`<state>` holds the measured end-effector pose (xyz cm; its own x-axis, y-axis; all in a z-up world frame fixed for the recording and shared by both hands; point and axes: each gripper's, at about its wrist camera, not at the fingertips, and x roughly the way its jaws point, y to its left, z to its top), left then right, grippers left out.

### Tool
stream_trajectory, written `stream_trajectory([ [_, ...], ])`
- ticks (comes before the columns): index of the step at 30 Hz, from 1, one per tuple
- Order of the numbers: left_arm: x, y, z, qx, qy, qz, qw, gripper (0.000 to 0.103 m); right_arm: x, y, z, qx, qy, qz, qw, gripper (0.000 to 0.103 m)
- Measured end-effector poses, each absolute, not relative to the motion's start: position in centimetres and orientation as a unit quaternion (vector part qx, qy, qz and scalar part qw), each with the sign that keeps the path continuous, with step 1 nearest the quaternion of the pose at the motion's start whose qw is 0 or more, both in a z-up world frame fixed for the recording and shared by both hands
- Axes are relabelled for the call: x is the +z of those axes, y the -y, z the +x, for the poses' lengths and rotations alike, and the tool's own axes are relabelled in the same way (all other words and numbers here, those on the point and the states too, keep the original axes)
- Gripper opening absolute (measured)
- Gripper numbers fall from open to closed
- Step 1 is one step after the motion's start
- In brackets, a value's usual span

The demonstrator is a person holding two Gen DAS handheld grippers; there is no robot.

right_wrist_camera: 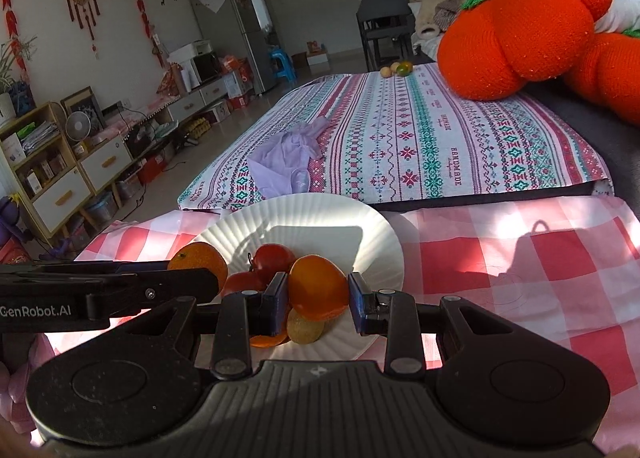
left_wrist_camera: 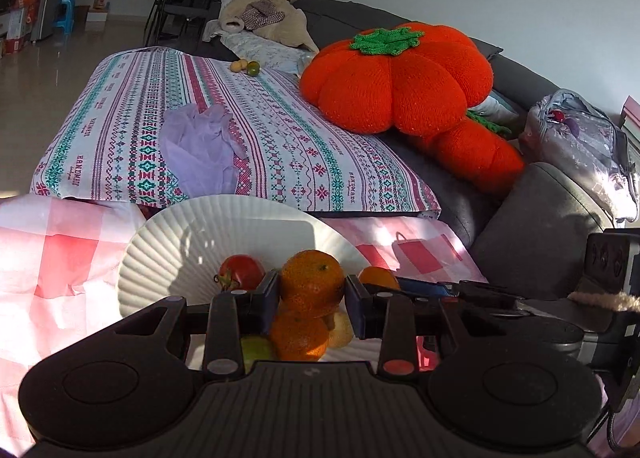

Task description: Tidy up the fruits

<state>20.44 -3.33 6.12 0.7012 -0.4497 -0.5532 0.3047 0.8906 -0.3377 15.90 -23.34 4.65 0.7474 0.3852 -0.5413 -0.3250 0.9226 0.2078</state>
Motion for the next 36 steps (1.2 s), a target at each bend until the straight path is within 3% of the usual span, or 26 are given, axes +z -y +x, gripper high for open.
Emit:
stream_trajectory([
  [10, 4.2, 4.7, 26.2, -0.187, -0.369, -0.114, 0.903, 0.037, 3.3, 23.1, 16.7, 0.197, -0.306, 0.035, 0.931, 0.029],
  [21, 4.3, 5.4, 27.1, -0.177, -0.372, -0.096, 0.906, 0.039, 3.6, 23.4, 16.6, 0.195, -0.306, 0.041, 0.931, 0.033],
  [29, 6.2, 3.4, 24.5, -0.163, -0.359, -0.100, 0.914, 0.057, 5.1, 23.2, 15.1, 0.193, -0.307, 0.024, 0.932, 0.044],
  [31, 6.7, 2.6, 23.3, -0.158, -0.357, -0.102, 0.915, 0.060, 5.6, 22.9, 14.5, 0.189, -0.307, 0.016, 0.933, 0.050],
  [36, 7.6, 0.4, 19.7, -0.131, -0.356, -0.094, 0.920, 0.077, 7.0, 22.1, 12.6, 0.185, -0.310, 0.001, 0.933, 0.060],
])
